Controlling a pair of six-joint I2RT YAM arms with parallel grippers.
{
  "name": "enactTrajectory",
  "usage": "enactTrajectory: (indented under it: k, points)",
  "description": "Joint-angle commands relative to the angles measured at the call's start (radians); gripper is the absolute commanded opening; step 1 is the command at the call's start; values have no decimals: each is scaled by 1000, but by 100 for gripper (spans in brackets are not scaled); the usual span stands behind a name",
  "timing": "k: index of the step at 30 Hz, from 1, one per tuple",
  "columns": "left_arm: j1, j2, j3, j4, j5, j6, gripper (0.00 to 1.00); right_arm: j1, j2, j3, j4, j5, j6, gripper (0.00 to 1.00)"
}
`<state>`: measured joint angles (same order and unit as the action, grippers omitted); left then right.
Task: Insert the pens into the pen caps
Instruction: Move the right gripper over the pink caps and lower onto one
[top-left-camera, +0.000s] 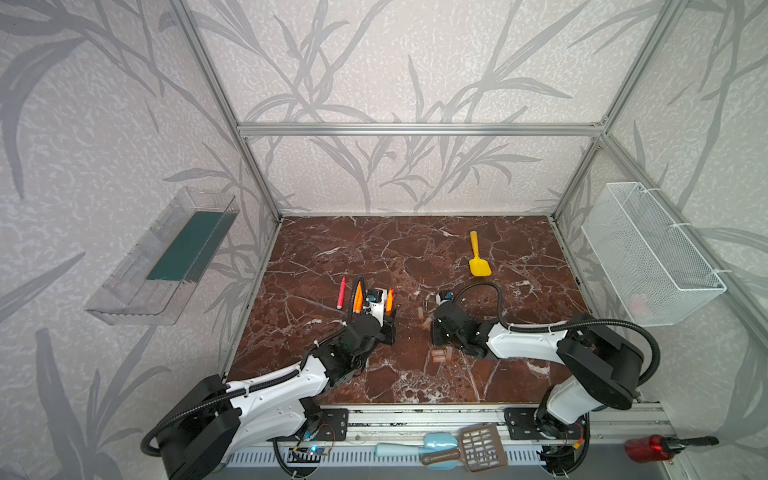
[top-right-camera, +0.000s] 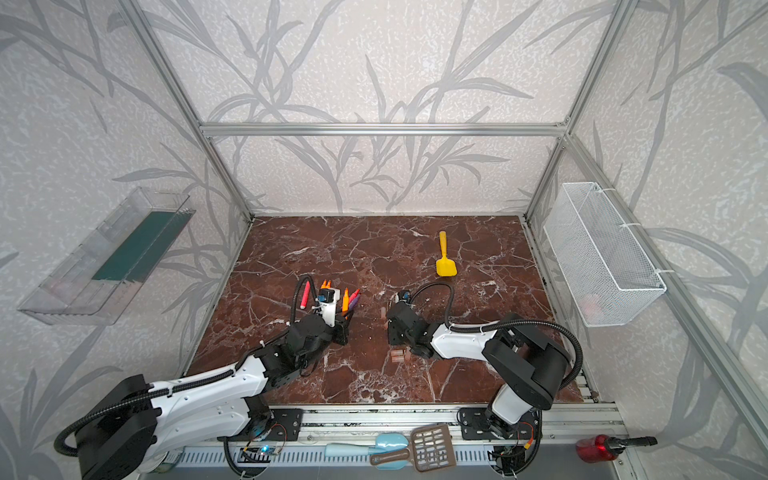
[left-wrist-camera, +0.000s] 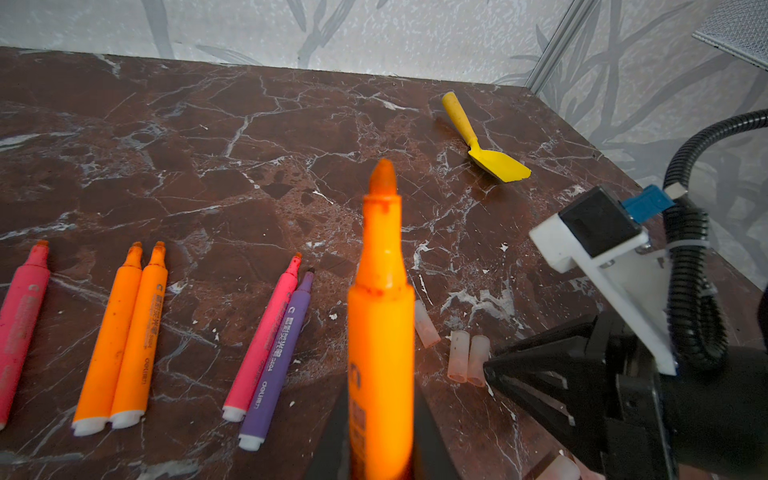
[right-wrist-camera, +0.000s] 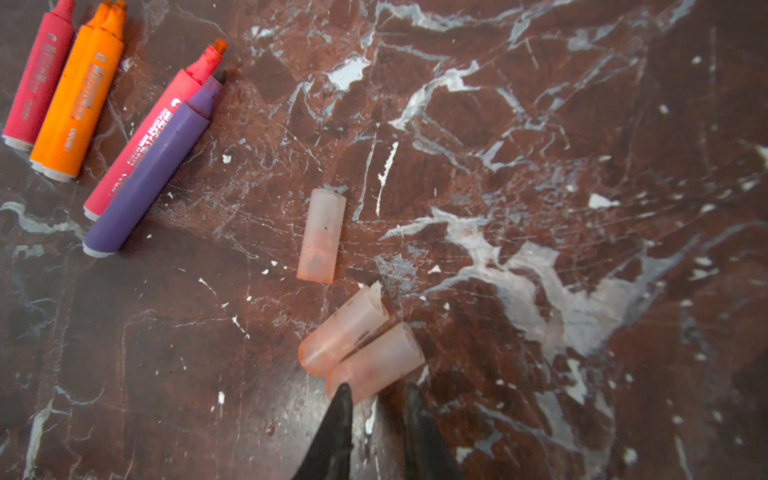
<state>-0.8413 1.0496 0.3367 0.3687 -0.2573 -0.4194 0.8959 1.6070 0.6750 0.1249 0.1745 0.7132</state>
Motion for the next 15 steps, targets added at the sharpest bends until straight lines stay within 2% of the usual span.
enactTrajectory:
  k: [1,7,15]
  points:
    - [5,-25,-11,1,-17,-8,0,4,23,35,-27,11,-7,23]
    - [6,-26,-14,2,-17,-8,0,3,39,49,-31,17,-12,25]
    - [6,-14,-14,12,-16,-8,0,4,16,40,-2,28,-14,38]
